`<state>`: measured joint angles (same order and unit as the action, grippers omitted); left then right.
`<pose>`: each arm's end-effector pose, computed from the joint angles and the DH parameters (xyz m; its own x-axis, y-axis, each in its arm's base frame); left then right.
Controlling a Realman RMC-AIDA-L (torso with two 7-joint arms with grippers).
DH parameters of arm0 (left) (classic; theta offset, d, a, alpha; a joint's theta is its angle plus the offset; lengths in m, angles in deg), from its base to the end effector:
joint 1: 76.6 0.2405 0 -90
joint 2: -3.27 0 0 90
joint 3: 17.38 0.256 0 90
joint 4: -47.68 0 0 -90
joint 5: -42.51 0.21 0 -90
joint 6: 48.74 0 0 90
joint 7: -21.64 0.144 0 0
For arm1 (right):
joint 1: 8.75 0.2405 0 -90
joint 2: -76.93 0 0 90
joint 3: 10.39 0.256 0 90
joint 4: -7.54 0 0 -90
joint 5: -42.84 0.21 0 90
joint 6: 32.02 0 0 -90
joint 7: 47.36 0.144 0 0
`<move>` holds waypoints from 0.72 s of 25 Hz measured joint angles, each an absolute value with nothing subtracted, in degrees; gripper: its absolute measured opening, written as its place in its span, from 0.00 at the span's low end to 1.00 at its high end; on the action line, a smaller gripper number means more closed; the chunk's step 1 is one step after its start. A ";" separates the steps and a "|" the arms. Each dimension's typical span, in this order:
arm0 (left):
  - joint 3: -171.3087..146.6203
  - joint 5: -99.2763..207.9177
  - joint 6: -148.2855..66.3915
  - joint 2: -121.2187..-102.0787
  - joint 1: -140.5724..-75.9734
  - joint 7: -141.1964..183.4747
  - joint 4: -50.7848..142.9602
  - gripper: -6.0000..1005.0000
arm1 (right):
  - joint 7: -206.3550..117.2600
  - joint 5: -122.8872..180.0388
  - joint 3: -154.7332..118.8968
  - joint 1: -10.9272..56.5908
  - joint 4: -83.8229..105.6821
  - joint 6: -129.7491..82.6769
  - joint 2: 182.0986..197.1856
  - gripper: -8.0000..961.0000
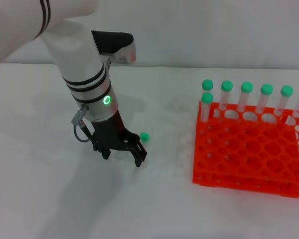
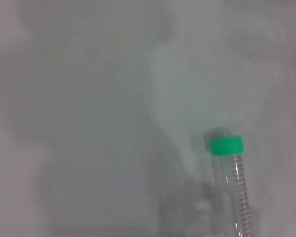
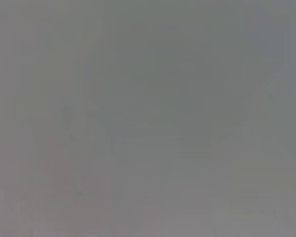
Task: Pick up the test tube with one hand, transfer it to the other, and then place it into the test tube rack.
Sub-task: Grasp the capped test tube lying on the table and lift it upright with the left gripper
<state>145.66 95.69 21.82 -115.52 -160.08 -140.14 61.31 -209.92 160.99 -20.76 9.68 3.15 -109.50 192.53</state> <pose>-0.1476 0.4231 -0.0559 0.2715 0.9443 -0.1862 0.7606 -0.3290 -0.5597 0.3980 0.2702 0.0459 0.6369 0.0878 -0.7659 -0.7700 0.1204 -0.6266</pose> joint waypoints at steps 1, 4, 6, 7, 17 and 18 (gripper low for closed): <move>145.66 95.69 21.56 -115.53 -160.05 -140.24 61.19 0.88 | -209.93 160.96 -20.76 9.74 3.13 -109.46 192.55 0.89; 145.65 95.61 20.37 -115.60 -159.94 -140.48 60.75 0.88 | -209.93 160.93 -20.76 9.84 3.08 -109.30 192.60 0.89; 145.66 95.58 19.80 -115.62 -159.92 -140.50 60.34 0.88 | -209.92 160.93 -20.76 9.89 3.05 -109.28 192.60 0.89; 145.66 95.58 19.50 -115.62 -159.92 -140.50 59.86 0.88 | -209.91 160.92 -20.76 9.96 3.05 -109.28 192.60 0.89; 145.57 96.08 18.46 -115.66 -160.30 -141.86 56.49 0.63 | -209.87 161.03 -20.76 10.42 3.08 -109.17 192.57 0.89; 145.57 96.10 18.30 -115.70 -160.31 -141.90 56.34 0.61 | -209.87 161.08 -20.76 10.42 3.09 -109.17 192.55 0.89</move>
<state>145.57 96.10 18.30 -115.70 -160.31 -141.90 56.34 -209.87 161.08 -20.76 10.42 3.09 -109.17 192.55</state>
